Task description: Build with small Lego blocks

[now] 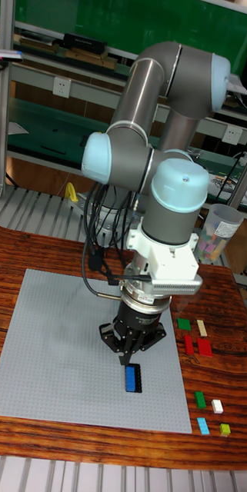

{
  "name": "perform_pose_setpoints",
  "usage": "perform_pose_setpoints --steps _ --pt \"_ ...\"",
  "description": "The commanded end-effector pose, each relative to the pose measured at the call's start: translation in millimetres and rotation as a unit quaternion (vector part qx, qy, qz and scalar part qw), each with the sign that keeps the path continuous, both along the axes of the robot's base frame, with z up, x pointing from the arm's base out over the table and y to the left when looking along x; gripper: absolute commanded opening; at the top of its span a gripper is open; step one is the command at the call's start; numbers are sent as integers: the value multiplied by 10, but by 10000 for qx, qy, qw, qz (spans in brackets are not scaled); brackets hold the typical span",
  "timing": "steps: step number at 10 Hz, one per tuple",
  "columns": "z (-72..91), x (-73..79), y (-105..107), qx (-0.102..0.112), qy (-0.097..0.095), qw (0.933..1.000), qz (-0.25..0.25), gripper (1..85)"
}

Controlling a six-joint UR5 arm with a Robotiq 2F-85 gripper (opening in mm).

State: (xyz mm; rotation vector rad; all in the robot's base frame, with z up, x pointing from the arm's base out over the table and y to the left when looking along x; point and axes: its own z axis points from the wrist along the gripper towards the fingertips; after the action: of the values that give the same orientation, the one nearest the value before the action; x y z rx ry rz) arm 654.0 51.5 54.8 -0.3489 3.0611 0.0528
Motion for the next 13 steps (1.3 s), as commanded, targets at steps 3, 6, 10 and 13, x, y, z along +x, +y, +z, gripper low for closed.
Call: perform_pose_setpoints --steps 3,6,10,13 --pt "28 53 177 173 -82 9996 -202 13" --pt "-37 -47 626 105 -192 9981 -580 13" --pt "-21 -187 697 -51 -177 9998 34 13" --pt "-22 -259 781 99 -53 9999 -24 13"
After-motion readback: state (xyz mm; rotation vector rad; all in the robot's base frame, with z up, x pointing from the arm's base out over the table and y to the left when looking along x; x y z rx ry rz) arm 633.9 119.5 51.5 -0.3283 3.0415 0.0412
